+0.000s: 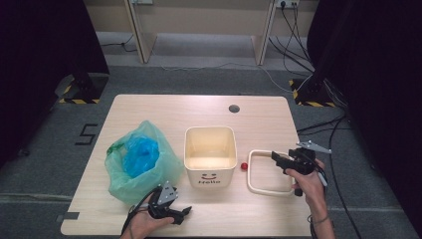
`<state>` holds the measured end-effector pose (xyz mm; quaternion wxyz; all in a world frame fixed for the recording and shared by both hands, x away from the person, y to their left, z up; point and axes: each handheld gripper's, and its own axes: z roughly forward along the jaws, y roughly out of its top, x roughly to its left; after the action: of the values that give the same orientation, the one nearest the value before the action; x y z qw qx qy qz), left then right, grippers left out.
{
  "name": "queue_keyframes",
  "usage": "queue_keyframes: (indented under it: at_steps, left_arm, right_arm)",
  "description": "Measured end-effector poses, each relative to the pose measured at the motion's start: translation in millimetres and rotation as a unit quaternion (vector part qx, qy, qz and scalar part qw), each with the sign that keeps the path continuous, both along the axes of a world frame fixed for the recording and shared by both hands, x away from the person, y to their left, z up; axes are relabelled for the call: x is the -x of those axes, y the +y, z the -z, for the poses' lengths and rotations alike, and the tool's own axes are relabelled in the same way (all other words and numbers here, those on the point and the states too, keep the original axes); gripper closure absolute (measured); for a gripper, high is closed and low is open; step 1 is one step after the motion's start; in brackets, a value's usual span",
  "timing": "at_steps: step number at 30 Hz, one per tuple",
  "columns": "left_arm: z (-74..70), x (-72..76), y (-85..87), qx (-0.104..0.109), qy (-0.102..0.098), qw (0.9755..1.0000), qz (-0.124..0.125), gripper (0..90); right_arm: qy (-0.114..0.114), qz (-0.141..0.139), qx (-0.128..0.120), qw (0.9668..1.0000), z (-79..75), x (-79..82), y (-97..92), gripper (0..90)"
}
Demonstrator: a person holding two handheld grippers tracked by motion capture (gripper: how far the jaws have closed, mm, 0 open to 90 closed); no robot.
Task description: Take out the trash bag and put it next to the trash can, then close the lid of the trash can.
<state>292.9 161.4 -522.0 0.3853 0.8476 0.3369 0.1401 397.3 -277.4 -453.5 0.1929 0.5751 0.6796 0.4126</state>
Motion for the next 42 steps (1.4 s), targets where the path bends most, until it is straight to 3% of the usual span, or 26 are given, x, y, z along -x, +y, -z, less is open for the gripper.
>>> queue_keyframes:
  at_steps: [11, 16, 22, 28, 33, 42]
  left_arm:
    - [0.0, -0.1, -0.1, 0.0, 0.0, 1.0, 0.0, 14.1]
    - [0.0, 0.2, 0.0, 0.0, 0.0, 1.0, 0.0, 14.2]
    - [0.0, 0.8, 0.2, 0.0, 0.0, 1.0, 0.0, 14.1]
    - [0.0, 0.9, 0.2, 0.0, 0.001, 1.0, 0.0, 14.1]
    - [0.1, 0.9, 0.1, 0.0, 0.0, 1.0, 0.0, 13.9]
    - [0.1, 0.9, 0.1, 0.0, 0.0, 1.0, 0.0, 13.9]
  right_arm:
    - [0.023, 0.018, 0.01, 0.9995, 15.9, -5.6, -10.5, 24.0]
    - [0.03, 0.012, 0.011, 0.9994, 20.3, -6.7, -11.7, 19.0]
    - [0.033, 0.016, 0.022, 0.9991, 24.0, -7.9, -13.2, 20.2]
    - [0.051, 0.028, 0.04, 0.9975, 34.6, -10.7, -18.7, 28.9]
    - [0.048, 0.027, 0.069, 0.9961, 42.0, -11.5, -21.4, 42.4]
    - [0.057, 0.034, 0.094, 0.9933, 49.9, -12.5, -24.2, 55.7]
